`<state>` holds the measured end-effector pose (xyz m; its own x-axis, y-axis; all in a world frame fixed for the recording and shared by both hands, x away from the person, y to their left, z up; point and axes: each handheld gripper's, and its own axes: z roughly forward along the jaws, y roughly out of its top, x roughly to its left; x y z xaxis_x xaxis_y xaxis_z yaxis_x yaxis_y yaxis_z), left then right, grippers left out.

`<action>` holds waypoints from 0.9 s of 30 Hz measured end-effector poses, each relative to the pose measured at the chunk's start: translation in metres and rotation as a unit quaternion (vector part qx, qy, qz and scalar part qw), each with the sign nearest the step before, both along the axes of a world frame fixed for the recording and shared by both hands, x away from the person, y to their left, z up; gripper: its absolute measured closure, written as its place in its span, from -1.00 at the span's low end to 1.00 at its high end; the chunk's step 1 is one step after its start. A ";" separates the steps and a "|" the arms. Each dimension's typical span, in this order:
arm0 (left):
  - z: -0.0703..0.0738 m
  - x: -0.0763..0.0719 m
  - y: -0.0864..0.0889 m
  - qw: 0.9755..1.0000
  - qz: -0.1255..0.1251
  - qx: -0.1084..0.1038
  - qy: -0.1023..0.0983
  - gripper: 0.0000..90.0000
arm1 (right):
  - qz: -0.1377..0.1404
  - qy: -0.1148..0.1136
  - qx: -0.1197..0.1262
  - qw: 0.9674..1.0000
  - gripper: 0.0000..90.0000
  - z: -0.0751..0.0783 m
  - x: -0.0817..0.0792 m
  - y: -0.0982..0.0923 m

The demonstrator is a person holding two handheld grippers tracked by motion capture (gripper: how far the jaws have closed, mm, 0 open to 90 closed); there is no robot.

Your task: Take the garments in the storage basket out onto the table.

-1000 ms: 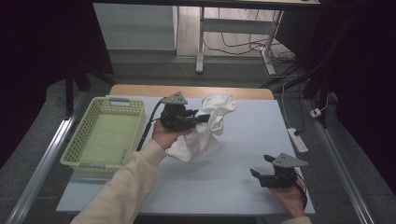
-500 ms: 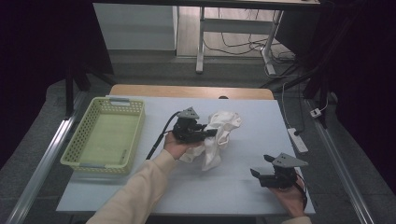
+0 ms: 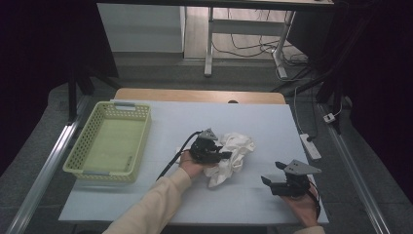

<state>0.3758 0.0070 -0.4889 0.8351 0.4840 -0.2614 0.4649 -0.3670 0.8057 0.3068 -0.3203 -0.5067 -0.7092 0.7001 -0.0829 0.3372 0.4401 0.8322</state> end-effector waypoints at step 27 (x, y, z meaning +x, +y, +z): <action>0.052 -0.054 0.104 0.995 0.034 0.053 -0.082 -0.57 | 0.005 -0.007 0.021 1.000 -0.56 0.004 -0.005 -0.003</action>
<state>0.3221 0.1109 -0.4368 0.8267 0.5584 -0.0685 0.3565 -0.4257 0.8317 0.3022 -0.3236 -0.5025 -0.7152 0.6960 -0.0634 0.3220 0.4086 0.8540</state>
